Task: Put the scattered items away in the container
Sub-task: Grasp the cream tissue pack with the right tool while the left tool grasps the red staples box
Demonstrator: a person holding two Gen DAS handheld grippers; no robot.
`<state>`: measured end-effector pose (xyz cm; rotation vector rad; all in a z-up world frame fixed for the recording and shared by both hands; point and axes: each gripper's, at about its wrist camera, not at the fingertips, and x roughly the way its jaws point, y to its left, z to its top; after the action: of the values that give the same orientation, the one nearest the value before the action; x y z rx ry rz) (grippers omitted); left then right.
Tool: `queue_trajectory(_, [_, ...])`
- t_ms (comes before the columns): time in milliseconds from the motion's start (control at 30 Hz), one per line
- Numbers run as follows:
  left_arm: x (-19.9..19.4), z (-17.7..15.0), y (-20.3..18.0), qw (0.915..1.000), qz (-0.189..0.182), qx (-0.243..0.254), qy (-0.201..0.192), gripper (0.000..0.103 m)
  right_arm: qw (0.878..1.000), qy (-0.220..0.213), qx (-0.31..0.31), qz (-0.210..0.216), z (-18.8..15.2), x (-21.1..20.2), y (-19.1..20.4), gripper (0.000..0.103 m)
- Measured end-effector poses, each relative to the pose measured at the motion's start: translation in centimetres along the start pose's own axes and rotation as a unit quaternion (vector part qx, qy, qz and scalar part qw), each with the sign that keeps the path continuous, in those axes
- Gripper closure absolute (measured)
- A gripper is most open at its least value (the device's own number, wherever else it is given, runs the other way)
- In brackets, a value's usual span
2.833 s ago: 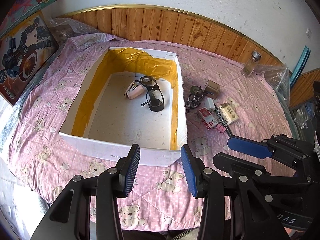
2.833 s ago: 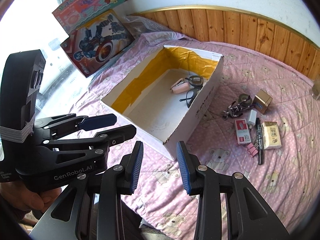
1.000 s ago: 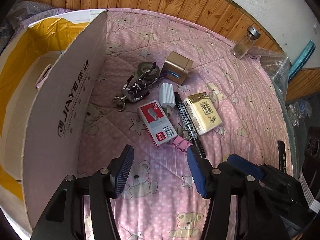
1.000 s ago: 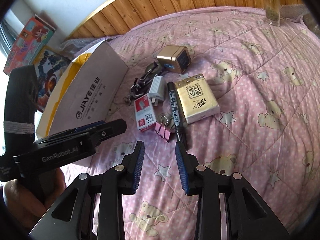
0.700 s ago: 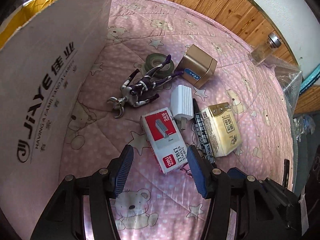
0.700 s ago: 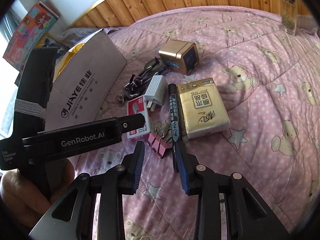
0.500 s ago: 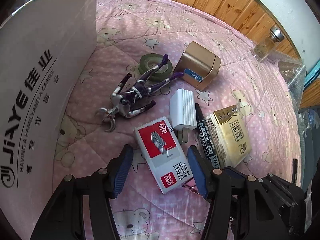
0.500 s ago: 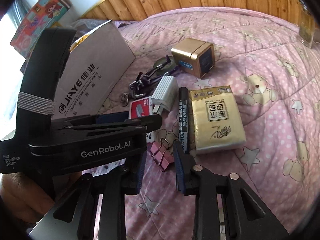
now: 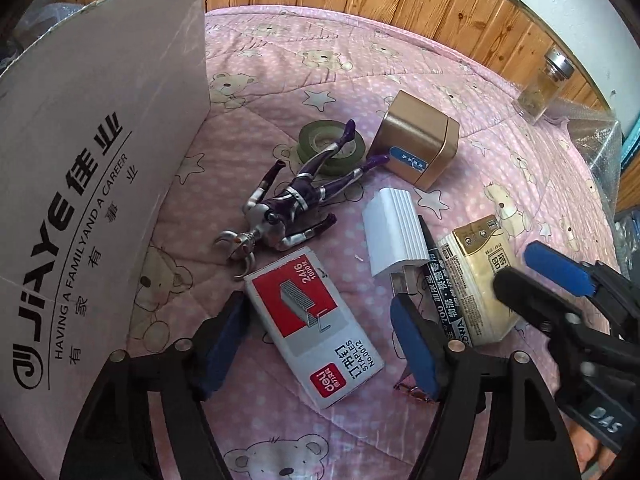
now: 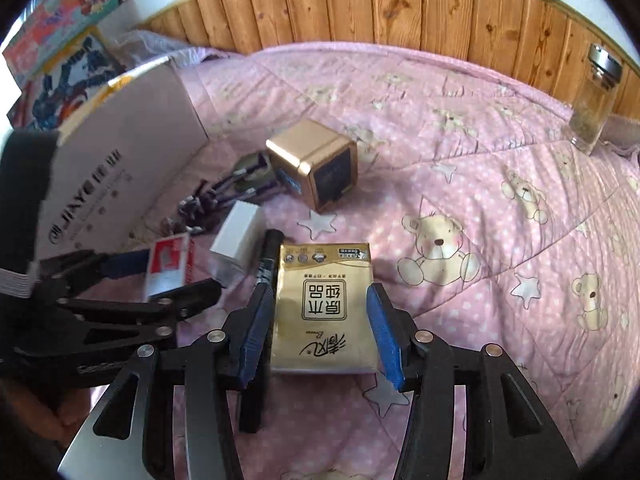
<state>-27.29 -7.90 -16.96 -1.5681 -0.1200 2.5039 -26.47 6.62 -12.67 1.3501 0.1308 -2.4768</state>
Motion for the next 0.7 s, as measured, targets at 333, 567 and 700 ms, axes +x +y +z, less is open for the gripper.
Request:
queue_trajectory(333, [-1.0, -0.3, 2.5, 0.9991, 0.010, -0.035, -0.022, 0.027, 0.998, 0.005, 0.059, 0.015, -0.9, 1.0, -2.7, 0.049])
queue_trajectory(567, [-0.9, -0.1, 0.8, 0.9991, 0.015, 0.016, -0.035, 0.061, 0.994, -0.006, 0.104, 0.039, -1.8, -0.8, -3.8, 0.049])
queue_trajectory(700, [-1.6, -0.6, 2.1, 0.9993, -0.004, 0.009, -0.037, 0.061, 0.993, -0.010, 0.113, 0.044, -2.3, -1.4, -3.9, 0.049])
